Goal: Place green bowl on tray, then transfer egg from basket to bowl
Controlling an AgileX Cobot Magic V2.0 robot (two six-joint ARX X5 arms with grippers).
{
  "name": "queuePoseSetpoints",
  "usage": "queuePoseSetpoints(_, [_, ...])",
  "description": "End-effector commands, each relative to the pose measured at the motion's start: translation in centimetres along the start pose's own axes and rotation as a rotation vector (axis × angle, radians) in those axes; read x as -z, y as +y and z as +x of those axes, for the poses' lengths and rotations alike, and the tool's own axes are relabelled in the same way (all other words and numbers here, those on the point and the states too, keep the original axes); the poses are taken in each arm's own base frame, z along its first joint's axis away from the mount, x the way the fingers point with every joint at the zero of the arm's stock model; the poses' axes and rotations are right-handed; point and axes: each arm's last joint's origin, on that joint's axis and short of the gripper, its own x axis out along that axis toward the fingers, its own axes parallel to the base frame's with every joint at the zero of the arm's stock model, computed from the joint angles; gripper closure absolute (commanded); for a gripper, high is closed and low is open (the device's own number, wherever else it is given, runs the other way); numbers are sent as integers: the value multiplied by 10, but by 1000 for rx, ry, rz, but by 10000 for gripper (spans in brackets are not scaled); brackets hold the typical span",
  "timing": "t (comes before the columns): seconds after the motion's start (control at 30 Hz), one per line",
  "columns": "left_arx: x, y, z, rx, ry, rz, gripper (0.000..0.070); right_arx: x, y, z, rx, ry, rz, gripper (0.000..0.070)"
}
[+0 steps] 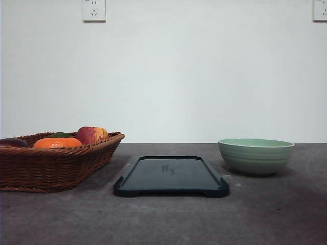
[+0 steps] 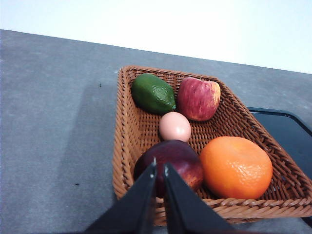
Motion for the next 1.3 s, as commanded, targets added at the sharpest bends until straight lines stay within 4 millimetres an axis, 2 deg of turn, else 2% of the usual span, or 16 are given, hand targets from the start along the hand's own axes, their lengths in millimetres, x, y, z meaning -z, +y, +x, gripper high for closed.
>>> queuePoseSetpoints(0.0, [5, 1, 2, -3, 6, 2, 687, 0, 0, 0, 0, -5, 9, 688])
queuePoseSetpoints(0.27, [5, 1, 2, -2, 9, -36, 689, 0, 0, 0, -3, -5, 28, 688])
queuePoseSetpoints(0.4, [5, 1, 2, -4, 6, -199, 691, 0, -1, 0, 29, -6, 152, 690])
queuePoseSetpoints(0.53, [4, 2, 2, -26, -6, -288, 691, -1, -2, 0, 57, -31, 318, 690])
queuePoseSetpoints(0.63, [1, 4, 2, -93, -60, -344, 691, -6, -2, 0, 48, -81, 348, 690])
queuePoseSetpoints(1.0, [-25, 0, -4, -71, -267, -232, 691, -23, -2, -3, 13, -207, 330, 693])
queuePoseSetpoints(1.27, [-54, -6, -14, -65, -333, -140, 690, -52, -3, -9, 9, -238, 323, 693])
